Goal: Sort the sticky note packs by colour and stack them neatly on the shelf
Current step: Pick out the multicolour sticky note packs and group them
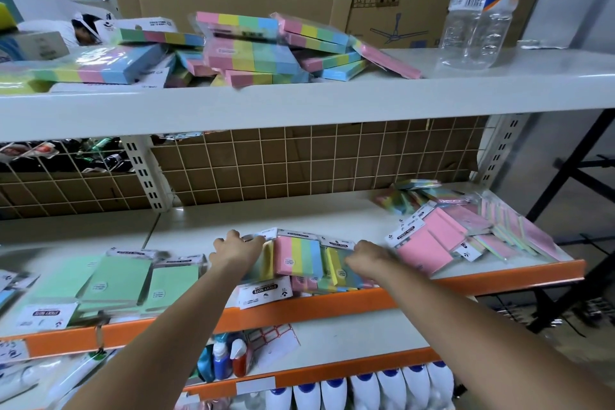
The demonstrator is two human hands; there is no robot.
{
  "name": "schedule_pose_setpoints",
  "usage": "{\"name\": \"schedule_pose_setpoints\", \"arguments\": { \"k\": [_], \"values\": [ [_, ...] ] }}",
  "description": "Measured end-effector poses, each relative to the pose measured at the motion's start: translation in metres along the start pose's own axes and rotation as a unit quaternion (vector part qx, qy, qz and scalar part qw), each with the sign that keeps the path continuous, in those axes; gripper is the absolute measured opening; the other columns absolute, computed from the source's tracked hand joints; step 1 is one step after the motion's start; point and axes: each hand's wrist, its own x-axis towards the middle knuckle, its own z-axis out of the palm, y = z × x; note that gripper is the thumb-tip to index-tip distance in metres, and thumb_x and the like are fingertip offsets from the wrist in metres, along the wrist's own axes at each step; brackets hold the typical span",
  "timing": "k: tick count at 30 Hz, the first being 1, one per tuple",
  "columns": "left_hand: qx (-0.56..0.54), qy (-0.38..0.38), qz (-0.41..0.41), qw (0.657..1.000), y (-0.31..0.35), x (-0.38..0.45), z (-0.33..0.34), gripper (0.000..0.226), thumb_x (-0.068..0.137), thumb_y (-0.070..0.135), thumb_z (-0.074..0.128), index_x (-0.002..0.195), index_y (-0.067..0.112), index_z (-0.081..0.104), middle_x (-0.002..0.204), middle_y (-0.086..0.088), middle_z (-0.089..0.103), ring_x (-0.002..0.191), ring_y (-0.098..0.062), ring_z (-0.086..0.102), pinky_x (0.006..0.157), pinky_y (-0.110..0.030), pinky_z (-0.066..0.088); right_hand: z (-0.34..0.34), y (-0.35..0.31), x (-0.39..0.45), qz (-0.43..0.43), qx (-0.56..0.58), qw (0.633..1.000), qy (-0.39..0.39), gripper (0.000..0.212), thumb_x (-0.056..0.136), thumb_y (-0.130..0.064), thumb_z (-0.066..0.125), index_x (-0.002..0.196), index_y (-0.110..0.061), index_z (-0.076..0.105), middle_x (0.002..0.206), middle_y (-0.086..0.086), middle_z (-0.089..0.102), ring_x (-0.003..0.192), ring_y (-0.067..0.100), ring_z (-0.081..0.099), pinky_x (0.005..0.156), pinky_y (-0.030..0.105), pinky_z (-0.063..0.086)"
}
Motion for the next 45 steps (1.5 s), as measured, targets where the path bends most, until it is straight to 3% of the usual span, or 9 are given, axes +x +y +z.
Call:
{"name": "schedule_pose_setpoints", "arguments": {
  "k": [5, 13, 18, 25, 30, 36, 40, 43, 45],
  "values": [
    [0.051, 0.042, 0.033, 0.997, 0.009, -0.003, -0.003, 0.066, 0.088, 0.053, 0.048, 0.14, 0.014, 0.037, 0.142, -0.013, 0.037, 0.131, -0.034, 0.034, 0.102, -0.045, 0.035, -0.002, 0.0, -0.003, 0.009, 0.008, 1.0, 0.014, 0.044, 0.073, -0.034, 0.047, 0.114, -0.02, 0.056, 0.121, 0.013, 0.061, 0.105, 0.03, 0.056, 0.088, 0.028, 0.047],
    [0.071, 0.035, 0.158, 0.984, 0.064, -0.036, 0.026, 0.059, 0.091, 0.048, 0.048, 0.132, 0.007, 0.041, 0.137, -0.017, 0.042, 0.129, -0.034, 0.036, 0.104, -0.04, 0.033, -0.029, 0.021, -0.005, -0.021, 0.064, 0.996, 0.062, 0.043, 0.089, -0.025, 0.052, 0.13, -0.012, 0.051, 0.135, 0.01, 0.054, 0.123, 0.028, 0.05, 0.093, 0.028, 0.045],
    [-0.032, -0.045, 0.195, 0.979, 0.098, -0.061, 0.064, 0.052, 0.092, 0.039, 0.052, 0.131, 0.005, 0.044, 0.135, -0.017, 0.041, 0.121, -0.035, 0.045, 0.099, -0.038, 0.038, -0.045, 0.045, 0.007, -0.041, 0.073, 0.994, 0.063, 0.015, 0.086, -0.016, 0.05, 0.099, -0.012, 0.057, 0.114, 0.013, 0.06, 0.103, 0.028, 0.057, 0.078, 0.026, 0.043],
    [-0.084, -0.097, 0.182, 0.975, 0.146, -0.068, 0.115, 0.049, 0.095, 0.034, 0.049, 0.138, 0.011, 0.044, 0.14, -0.011, 0.046, 0.122, -0.028, 0.049, 0.096, -0.03, 0.04, -0.051, 0.07, 0.03, -0.094, 0.018, 0.994, 0.052, 0.033, 0.087, -0.025, 0.048, 0.117, -0.019, 0.059, 0.124, 0.008, 0.063, 0.113, 0.029, 0.059, 0.089, 0.031, 0.049],
    [-0.07, -0.116, 0.182, 0.974, 0.183, -0.058, 0.145, 0.047, 0.095, 0.036, 0.047, 0.138, 0.016, 0.044, 0.139, -0.008, 0.049, 0.121, -0.028, 0.05, 0.096, -0.03, 0.042, -0.059, 0.089, 0.046, -0.127, -0.004, 0.992, 0.01, 0.042, 0.091, -0.019, 0.049, 0.133, -0.018, 0.051, 0.128, 0.01, 0.06, 0.109, 0.028, 0.063, 0.076, 0.025, 0.051],
    [-0.064, -0.134, 0.135, 0.98, 0.241, -0.035, 0.18, 0.044, 0.091, 0.052, 0.05, 0.112, 0.015, 0.059, 0.11, -0.009, 0.063, 0.104, -0.026, 0.06, 0.084, -0.03, 0.046, -0.059, 0.103, 0.062, -0.161, 0.049, 0.985, -0.037, 0.05, 0.084, -0.012, 0.05, 0.134, -0.016, 0.052, 0.118, 0.012, 0.067, 0.102, 0.03, 0.066, 0.085, 0.037, 0.057],
    [-0.084, -0.128, 0.125, 0.98, 0.265, -0.019, 0.209, 0.07, 0.078, 0.075, 0.04, 0.116, 0.022, 0.065, 0.114, -0.003, 0.067, 0.106, -0.025, 0.061, 0.089, -0.03, 0.048, -0.061, 0.11, 0.07, -0.177, 0.072, 0.98, -0.052, 0.048, 0.08, -0.008, 0.046, 0.127, -0.014, 0.055, 0.095, 0.012, 0.074, 0.07, 0.019, 0.071, 0.066, 0.027, 0.057],
    [-0.091, -0.091, 0.132, 0.983, 0.281, -0.011, 0.225, 0.057, 0.093, 0.059, 0.038, 0.117, 0.016, 0.066, 0.119, -0.011, 0.065, 0.113, -0.03, 0.058, 0.092, -0.031, 0.044, -0.065, 0.112, 0.076, -0.189, 0.078, 0.977, -0.061, 0.031, 0.083, -0.011, 0.044, 0.112, -0.008, 0.057, 0.081, 0.016, 0.074, 0.068, 0.024, 0.073, 0.061, 0.032, 0.058],
    [-0.117, -0.089, 0.121, 0.982, 0.29, -0.007, 0.232, 0.045, 0.096, 0.047, 0.041, 0.114, 0.013, 0.065, 0.118, -0.013, 0.065, 0.113, -0.03, 0.057, 0.087, -0.029, 0.042, -0.068, 0.112, 0.08, -0.2, 0.056, 0.974, -0.09, 0.015, 0.089, -0.011, 0.039, 0.095, -0.01, 0.052, 0.088, 0.02, 0.073, 0.074, 0.028, 0.073, 0.049, 0.025, 0.055]
  ]
}}
